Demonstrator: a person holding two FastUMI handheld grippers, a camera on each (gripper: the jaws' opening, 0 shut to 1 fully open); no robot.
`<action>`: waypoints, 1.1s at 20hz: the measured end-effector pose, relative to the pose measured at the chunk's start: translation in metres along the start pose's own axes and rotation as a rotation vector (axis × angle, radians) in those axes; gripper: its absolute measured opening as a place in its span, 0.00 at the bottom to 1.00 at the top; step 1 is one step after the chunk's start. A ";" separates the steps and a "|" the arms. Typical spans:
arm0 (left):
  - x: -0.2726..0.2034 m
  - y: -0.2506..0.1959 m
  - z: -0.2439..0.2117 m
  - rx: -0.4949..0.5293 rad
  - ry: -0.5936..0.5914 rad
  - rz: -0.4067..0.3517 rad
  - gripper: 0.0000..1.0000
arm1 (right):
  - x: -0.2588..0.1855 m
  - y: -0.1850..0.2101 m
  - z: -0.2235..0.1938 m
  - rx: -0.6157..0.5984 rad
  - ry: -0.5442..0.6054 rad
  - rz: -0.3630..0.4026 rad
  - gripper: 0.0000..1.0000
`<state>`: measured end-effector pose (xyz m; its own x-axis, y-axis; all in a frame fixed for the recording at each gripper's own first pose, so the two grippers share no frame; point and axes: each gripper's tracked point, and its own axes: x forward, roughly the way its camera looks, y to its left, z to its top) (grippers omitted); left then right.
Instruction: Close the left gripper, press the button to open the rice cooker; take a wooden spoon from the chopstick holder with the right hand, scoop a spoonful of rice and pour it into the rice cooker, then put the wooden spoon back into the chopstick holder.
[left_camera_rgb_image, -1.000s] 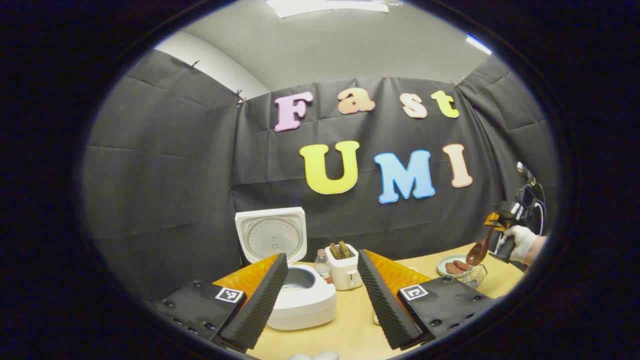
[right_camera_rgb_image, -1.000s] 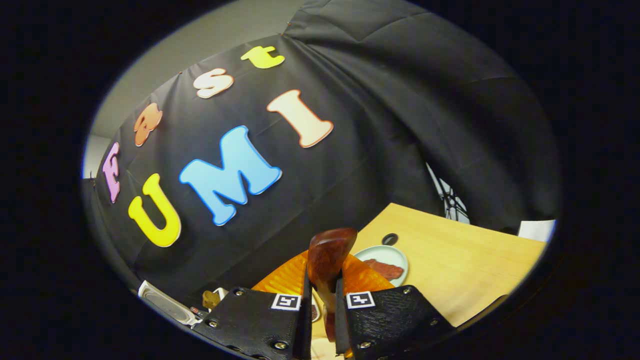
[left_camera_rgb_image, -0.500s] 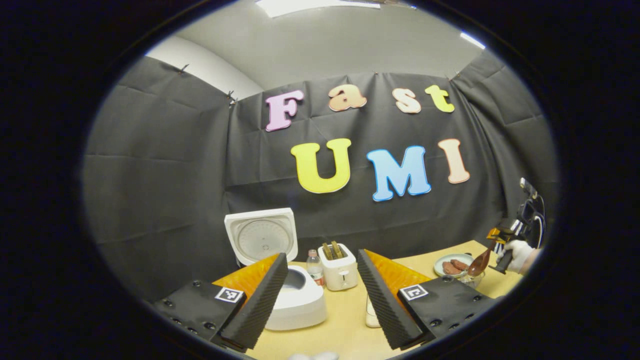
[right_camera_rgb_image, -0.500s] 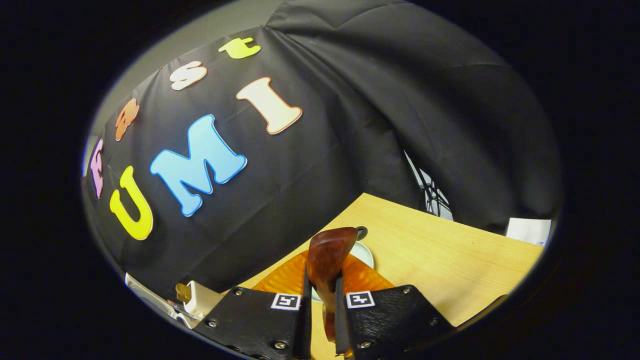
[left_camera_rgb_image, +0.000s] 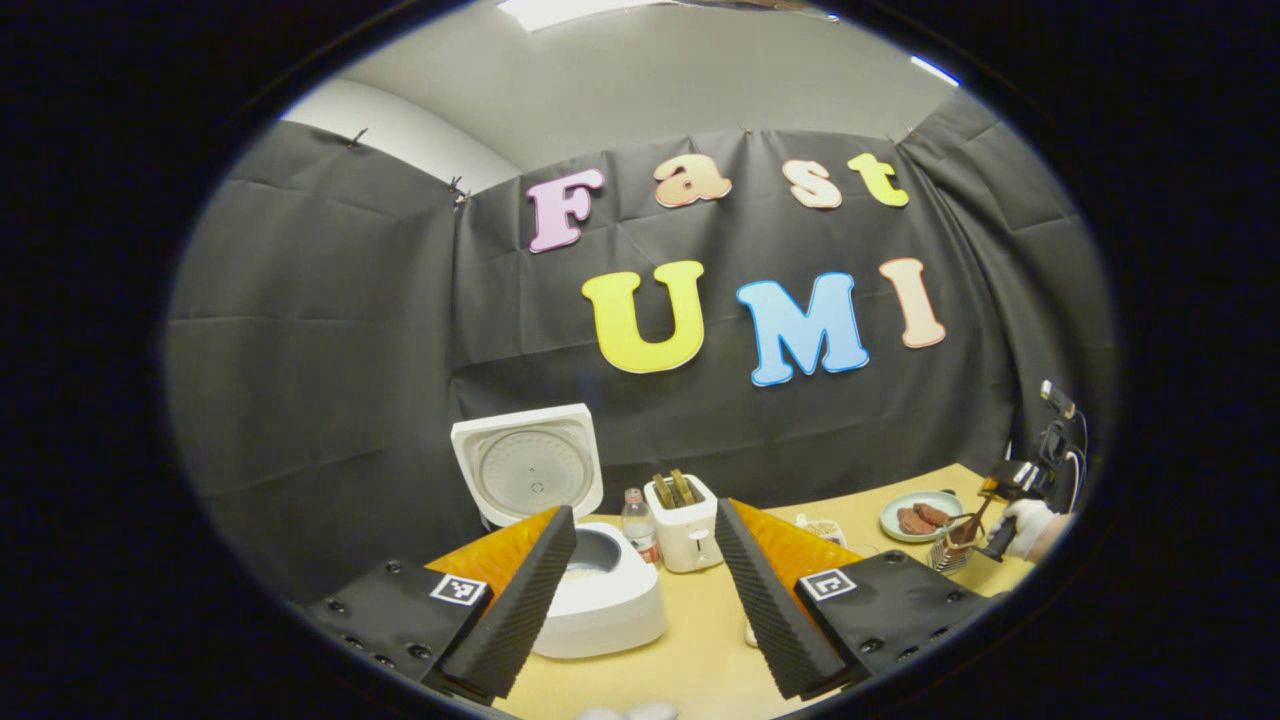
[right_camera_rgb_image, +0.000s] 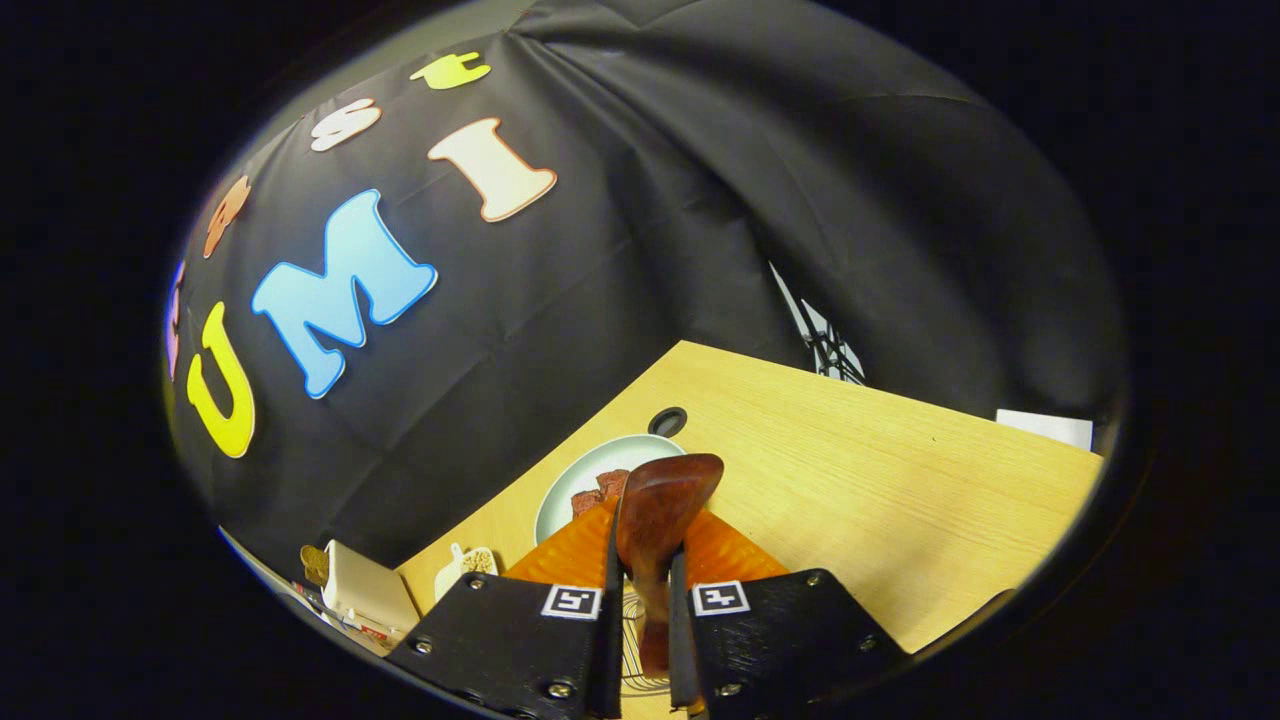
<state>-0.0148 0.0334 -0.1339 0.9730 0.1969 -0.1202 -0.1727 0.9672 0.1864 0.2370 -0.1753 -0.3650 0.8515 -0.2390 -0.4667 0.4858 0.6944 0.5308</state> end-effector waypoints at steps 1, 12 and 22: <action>0.001 -0.001 0.000 -0.001 0.003 0.000 0.99 | 0.001 -0.003 -0.001 0.000 0.004 -0.008 0.19; 0.027 0.003 0.015 -0.016 -0.034 -0.017 0.96 | -0.091 0.035 0.055 -0.394 -0.136 0.077 0.98; 0.128 0.066 0.077 -0.100 -0.080 0.045 0.99 | -0.275 0.163 0.030 -0.726 -0.193 0.447 0.98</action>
<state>0.1102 0.1096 -0.0616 0.9723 0.2311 -0.0351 -0.2272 0.9696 0.0914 0.0879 -0.0165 -0.1286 0.9828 0.0934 -0.1594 -0.0910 0.9956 0.0224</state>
